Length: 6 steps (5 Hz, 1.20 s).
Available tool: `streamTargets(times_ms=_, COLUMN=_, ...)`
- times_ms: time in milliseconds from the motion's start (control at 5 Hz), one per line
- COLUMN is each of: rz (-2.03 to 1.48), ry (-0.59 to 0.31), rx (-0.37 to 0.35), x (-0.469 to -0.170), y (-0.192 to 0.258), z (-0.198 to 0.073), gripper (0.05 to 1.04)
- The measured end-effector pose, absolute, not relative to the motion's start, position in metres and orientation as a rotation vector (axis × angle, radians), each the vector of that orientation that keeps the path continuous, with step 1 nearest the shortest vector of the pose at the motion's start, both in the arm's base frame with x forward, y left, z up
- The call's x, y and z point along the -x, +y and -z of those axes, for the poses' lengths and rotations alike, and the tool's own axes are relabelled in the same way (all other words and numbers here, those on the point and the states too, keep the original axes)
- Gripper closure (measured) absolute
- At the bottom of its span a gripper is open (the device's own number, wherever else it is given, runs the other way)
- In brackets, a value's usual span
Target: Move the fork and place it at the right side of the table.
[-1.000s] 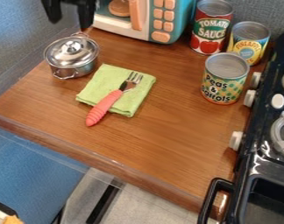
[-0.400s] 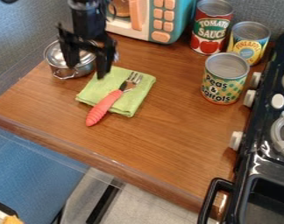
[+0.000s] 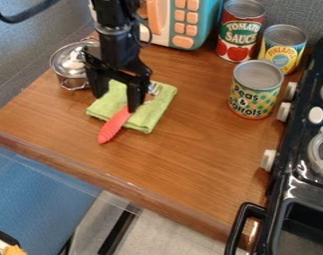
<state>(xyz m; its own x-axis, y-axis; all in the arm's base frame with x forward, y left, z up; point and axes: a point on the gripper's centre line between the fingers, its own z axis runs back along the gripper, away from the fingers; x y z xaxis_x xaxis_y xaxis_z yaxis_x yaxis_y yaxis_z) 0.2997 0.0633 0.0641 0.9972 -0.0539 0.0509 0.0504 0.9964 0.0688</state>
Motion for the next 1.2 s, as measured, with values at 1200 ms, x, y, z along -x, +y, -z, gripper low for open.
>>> streamTargets(times_ms=1200, rz=0.036, ry=0.021, rx=-0.136, x=-0.275, y=0.073, z=-0.030, gripper=0.148)
